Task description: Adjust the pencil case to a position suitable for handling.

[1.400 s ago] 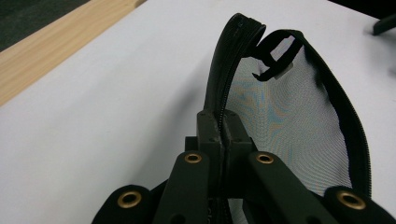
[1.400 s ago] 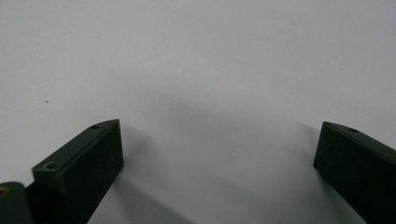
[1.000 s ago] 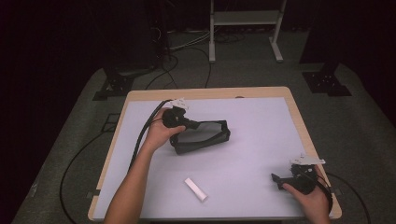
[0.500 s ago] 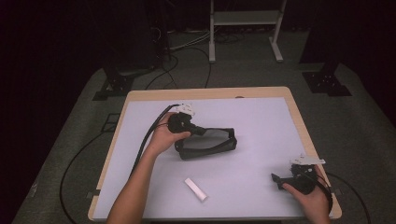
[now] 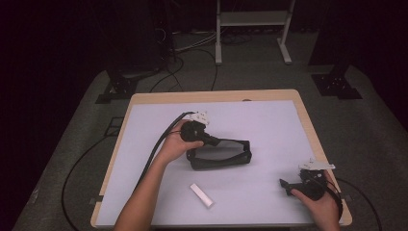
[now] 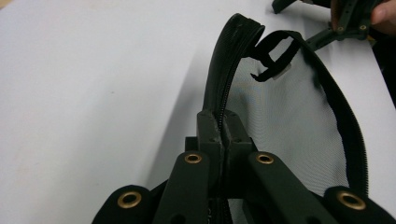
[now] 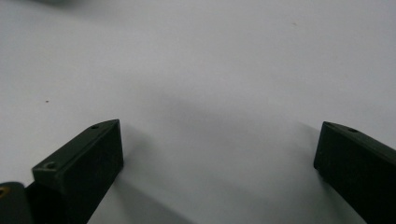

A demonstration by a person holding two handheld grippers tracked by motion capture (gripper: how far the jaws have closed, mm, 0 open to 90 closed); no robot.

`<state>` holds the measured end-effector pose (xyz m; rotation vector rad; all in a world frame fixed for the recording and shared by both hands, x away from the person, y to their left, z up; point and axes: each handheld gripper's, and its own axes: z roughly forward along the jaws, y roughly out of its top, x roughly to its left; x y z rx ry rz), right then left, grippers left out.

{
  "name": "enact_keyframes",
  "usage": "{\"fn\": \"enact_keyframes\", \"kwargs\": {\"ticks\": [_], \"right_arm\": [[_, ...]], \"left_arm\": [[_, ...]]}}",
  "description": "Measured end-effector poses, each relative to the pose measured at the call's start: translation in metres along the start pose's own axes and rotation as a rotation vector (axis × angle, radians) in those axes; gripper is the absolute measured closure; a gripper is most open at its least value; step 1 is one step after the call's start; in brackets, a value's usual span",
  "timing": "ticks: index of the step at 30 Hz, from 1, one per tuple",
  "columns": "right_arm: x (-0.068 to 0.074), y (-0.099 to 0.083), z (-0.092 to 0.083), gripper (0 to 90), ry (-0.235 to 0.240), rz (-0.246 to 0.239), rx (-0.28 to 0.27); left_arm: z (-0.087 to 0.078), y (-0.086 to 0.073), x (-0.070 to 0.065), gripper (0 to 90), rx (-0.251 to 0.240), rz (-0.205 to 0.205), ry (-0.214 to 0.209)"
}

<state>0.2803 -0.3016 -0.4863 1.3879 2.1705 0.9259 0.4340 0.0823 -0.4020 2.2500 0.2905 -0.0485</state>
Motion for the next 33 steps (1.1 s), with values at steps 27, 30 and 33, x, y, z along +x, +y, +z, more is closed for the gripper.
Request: {"fn": "enact_keyframes", "kwargs": {"ticks": [27, 30, 33], "right_arm": [[0.000, 0.000, 0.000, 0.6, 0.000, 0.000, 0.000], [0.000, 0.000, 0.000, 0.6, 0.000, 0.000, 0.000], [0.000, 0.000, 0.000, 0.6, 0.000, 0.000, 0.000]], "left_arm": [[0.030, 0.002, -0.004, 78.7, 0.048, 0.001, -0.014], [0.024, 0.004, -0.005, 70.6, 0.047, -0.009, 0.021], [0.018, 0.005, -0.007, 63.7, 0.045, -0.018, 0.041]]}}
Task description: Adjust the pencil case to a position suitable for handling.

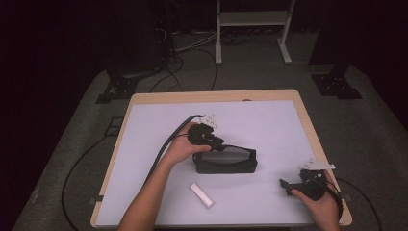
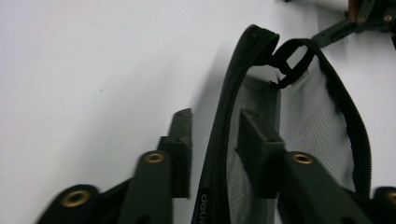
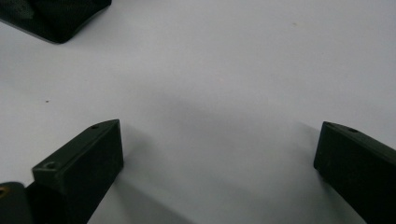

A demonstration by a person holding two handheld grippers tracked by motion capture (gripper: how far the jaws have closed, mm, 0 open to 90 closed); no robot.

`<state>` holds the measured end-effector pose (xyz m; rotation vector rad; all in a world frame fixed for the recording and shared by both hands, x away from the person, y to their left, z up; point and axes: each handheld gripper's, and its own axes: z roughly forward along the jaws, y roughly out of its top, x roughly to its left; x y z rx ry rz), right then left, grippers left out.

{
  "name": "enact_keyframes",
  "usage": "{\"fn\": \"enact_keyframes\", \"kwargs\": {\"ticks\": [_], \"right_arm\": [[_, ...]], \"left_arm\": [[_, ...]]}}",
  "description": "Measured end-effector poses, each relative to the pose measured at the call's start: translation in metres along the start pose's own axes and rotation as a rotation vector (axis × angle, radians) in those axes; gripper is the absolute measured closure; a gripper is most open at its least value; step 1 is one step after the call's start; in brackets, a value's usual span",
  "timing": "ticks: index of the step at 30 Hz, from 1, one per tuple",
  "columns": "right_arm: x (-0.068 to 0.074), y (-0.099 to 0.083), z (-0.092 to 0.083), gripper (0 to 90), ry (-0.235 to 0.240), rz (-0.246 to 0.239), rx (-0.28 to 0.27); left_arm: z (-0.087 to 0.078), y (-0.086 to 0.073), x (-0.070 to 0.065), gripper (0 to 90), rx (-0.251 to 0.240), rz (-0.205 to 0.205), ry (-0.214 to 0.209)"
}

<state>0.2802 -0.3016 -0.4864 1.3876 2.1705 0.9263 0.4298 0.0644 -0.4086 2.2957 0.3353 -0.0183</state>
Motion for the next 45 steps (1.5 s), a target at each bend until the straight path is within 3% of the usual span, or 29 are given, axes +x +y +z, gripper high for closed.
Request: {"fn": "enact_keyframes", "kwargs": {"ticks": [7, 20, 28, 45], "right_arm": [[0.000, 0.000, 0.000, 0.6, 0.000, 0.000, 0.000], [0.000, 0.000, 0.000, 0.6, 0.000, 0.001, 0.000], [0.000, 0.000, 0.000, 0.6, 0.000, 0.001, 0.000], [0.000, 0.000, 0.000, 0.6, 0.000, 0.000, 0.002]], "left_arm": [[-0.014, -0.004, -0.007, 50.1, -0.005, -0.041, 0.057], [-0.040, -0.022, -0.017, 33.7, -0.035, -0.108, 0.161], [-0.062, -0.038, -0.028, 22.2, -0.055, -0.151, 0.254], [-0.091, -0.072, -0.050, 12.0, -0.048, -0.212, 0.365]]}}
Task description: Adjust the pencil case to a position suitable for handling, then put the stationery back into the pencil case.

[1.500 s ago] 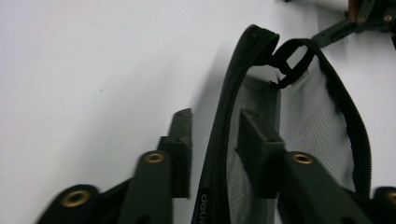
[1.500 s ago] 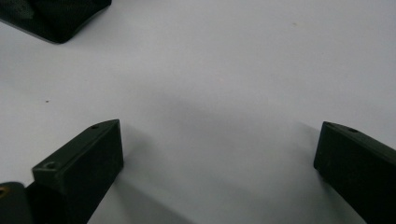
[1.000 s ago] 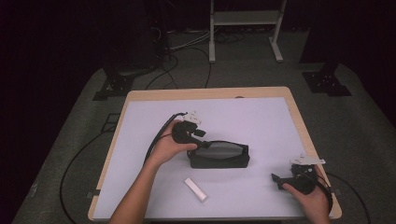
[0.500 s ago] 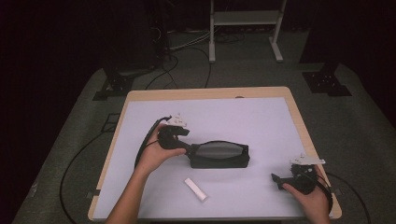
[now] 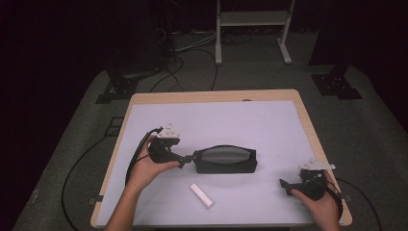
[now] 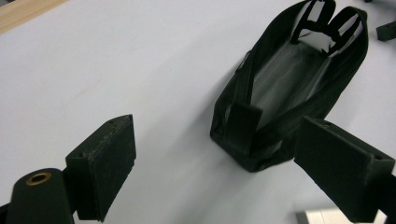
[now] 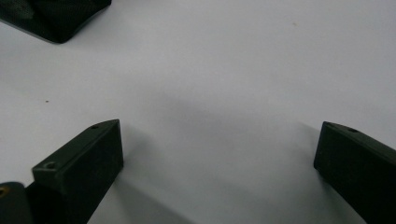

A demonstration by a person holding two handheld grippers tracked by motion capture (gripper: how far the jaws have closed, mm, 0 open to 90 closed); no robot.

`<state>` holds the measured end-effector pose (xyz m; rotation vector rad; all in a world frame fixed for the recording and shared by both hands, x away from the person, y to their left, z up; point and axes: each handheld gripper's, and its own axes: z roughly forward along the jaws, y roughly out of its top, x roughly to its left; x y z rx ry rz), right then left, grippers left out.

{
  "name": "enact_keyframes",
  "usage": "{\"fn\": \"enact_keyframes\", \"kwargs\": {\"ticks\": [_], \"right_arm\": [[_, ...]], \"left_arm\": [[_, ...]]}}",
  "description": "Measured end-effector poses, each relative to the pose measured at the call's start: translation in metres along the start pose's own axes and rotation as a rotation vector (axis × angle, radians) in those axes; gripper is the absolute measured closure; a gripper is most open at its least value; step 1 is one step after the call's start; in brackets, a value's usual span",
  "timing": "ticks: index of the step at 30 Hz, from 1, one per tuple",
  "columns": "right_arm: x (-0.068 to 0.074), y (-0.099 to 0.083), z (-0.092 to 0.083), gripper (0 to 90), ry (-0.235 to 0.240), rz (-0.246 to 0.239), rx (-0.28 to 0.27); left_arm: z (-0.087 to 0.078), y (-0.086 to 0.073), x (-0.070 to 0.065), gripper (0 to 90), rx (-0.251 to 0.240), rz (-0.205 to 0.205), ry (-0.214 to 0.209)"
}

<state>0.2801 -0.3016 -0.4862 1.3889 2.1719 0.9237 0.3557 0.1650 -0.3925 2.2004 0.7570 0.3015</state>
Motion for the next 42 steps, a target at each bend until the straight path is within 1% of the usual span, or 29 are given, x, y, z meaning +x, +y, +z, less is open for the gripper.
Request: {"fn": "enact_keyframes", "kwargs": {"ticks": [3, 5, 7, 8, 13, 15, 19, 21, 23, 25, 26, 27, 29, 30, 31, 34, 37, 38, 39, 40, 41, 42], "right_arm": [[0.000, 0.000, 0.000, 0.6, 0.000, 0.001, -0.001], [0.000, 0.000, 0.000, 0.6, 0.000, 0.000, -0.001], [0.000, 0.000, 0.000, 0.6, 0.000, 0.000, -0.001], [0.000, 0.000, 0.000, 0.6, 0.000, 0.000, -0.001], [0.000, 0.000, 0.000, 0.6, -0.001, -0.003, -0.001], [0.000, 0.000, 0.000, 0.6, -0.001, -0.004, -0.001], [0.000, 0.000, 0.000, 0.6, -0.002, -0.006, 0.000], [0.000, 0.000, 0.000, 0.6, -0.004, -0.008, 0.001], [0.000, 0.001, 0.000, 0.6, -0.003, -0.007, 0.001], [0.000, 0.001, 0.000, 0.6, -0.002, -0.005, 0.003], [0.000, 0.001, 0.000, 0.6, -0.002, -0.005, 0.003], [0.000, 0.001, 0.000, 0.6, -0.002, -0.005, 0.002], [0.000, 0.001, 0.000, 0.7, -0.003, -0.005, 0.002], [0.000, 0.001, 0.000, 0.7, -0.003, -0.005, 0.002], [0.000, 0.001, 0.000, 0.7, -0.003, -0.006, 0.001], [0.000, 0.001, 0.000, 1.1, -0.003, -0.004, 0.002], [0.000, 0.000, -0.001, 4.7, -0.008, 0.004, -0.010], [0.000, 0.000, -0.002, 7.1, -0.013, 0.006, -0.014], [-0.001, 0.000, -0.003, 10.7, -0.020, 0.014, -0.021], [-0.001, -0.001, -0.004, 17.2, -0.022, 0.013, -0.030], [-0.001, -0.001, -0.006, 22.5, -0.014, 0.010, -0.039], [0.000, -0.001, -0.007, 24.0, -0.004, 0.007, -0.043]], "left_arm": [[-0.002, -0.004, -0.001, 10.7, -0.002, -0.009, 0.011], [-0.004, -0.013, -0.004, 10.3, -0.001, -0.016, 0.033], [-0.005, -0.015, -0.005, 9.8, 0.005, -0.017, 0.036], [-0.006, -0.019, -0.006, 9.8, 0.001, -0.019, 0.046], [-0.010, -0.035, -0.009, 9.8, -0.001, -0.037, 0.070], [-0.010, -0.037, -0.009, 9.8, -0.002, -0.043, 0.073], [-0.015, -0.052, -0.013, 9.8, 0.001, -0.058, 0.110], [-0.016, -0.054, -0.013, 9.8, 0.002, -0.060, 0.116], [-0.019, -0.067, -0.015, 9.9, -0.010, -0.079, 0.131], [-0.020, -0.075, -0.017, 10.0, -0.019, -0.092, 0.132], [-0.021, -0.080, -0.018, 10.0, -0.020, -0.097, 0.137], [-0.021, -0.084, -0.019, 10.0, -0.010, -0.096, 0.145], [-0.023, -0.090, -0.019, 10.0, -0.011, -0.104, 0.153], [-0.024, -0.093, -0.018, 10.0, -0.023, -0.109, 0.157], [-0.025, -0.095, -0.018, 9.9, -0.025, -0.114, 0.161], [-0.027, -0.101, -0.016, 9.9, -0.033, -0.117, 0.176], [-0.027, -0.106, -0.014, 9.9, -0.017, -0.123, 0.187], [-0.026, -0.109, -0.013, 9.9, -0.014, -0.111, 0.202], [-0.025, -0.110, -0.013, 9.9, -0.011, -0.109, 0.208], [-0.025, -0.111, -0.012, 9.9, -0.012, -0.108, 0.214], [-0.025, -0.111, -0.012, 9.9, -0.012, -0.108, 0.214], [-0.023, -0.112, -0.011, 9.9, -0.011, -0.099, 0.234]]}}
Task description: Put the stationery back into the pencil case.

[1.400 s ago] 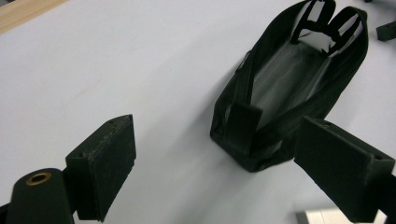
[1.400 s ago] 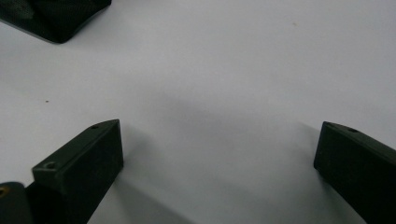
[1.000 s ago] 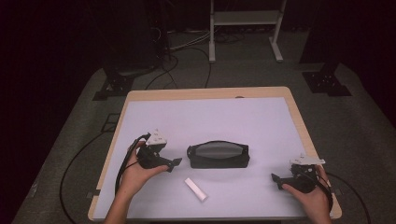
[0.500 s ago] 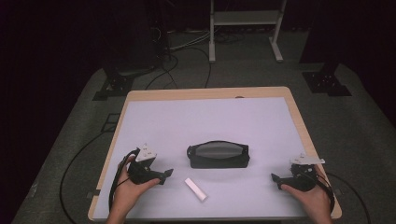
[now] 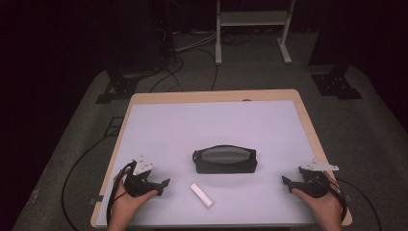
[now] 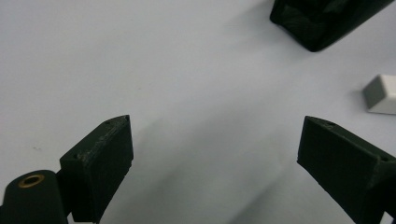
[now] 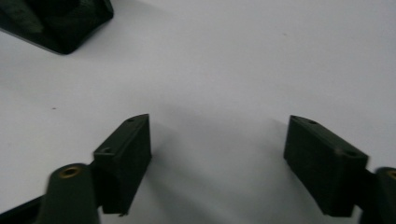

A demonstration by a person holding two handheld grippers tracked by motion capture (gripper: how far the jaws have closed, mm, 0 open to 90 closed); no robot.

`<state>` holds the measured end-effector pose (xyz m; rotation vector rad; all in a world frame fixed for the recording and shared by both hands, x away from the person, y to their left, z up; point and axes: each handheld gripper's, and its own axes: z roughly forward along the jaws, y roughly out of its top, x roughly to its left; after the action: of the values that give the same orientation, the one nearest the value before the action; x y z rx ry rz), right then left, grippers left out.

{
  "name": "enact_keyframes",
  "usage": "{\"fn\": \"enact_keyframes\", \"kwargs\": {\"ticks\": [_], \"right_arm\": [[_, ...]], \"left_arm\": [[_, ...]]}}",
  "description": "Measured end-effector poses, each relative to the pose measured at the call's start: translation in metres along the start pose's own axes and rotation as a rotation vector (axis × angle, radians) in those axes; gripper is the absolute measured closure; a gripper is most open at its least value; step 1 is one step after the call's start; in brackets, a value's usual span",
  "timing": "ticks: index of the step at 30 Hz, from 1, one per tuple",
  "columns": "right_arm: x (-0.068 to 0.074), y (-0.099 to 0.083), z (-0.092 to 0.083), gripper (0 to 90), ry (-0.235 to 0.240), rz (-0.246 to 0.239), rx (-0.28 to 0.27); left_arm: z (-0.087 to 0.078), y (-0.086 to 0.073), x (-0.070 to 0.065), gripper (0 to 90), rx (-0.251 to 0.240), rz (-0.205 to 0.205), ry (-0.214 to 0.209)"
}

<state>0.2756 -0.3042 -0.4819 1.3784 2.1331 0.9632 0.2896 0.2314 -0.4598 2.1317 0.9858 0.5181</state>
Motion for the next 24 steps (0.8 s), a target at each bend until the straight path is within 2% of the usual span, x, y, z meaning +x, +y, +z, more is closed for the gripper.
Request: {"fn": "enact_keyframes", "kwargs": {"ticks": [5, 7, 12, 19, 21, 24], "right_arm": [[0.006, 0.002, -0.001, 29.9, 0.040, -0.001, -0.003], [0.015, 0.007, -0.002, 31.5, 0.077, -0.018, -0.006], [0.028, 0.014, -0.002, 32.8, 0.124, -0.051, 0.000], [0.044, 0.027, -0.004, 34.7, 0.187, -0.078, -0.025], [0.049, 0.030, -0.004, 35.2, 0.205, -0.089, -0.030], [0.058, 0.034, -0.002, 35.9, 0.233, -0.108, -0.029]], "left_arm": [[0.003, -0.003, 0.001, 9.9, -0.002, -0.004, 0.006], [0.007, -0.005, 0.001, 9.9, 0.005, -0.007, 0.012], [0.012, -0.008, 0.001, 8.9, 0.031, 0.003, 0.027], [0.015, -0.011, 0.004, 6.2, 0.043, -0.026, 0.028], [0.017, -0.011, 0.007, 4.7, 0.052, -0.056, 0.012], [0.017, -0.011, 0.007, 4.2, 0.052, -0.054, 0.012]]}}
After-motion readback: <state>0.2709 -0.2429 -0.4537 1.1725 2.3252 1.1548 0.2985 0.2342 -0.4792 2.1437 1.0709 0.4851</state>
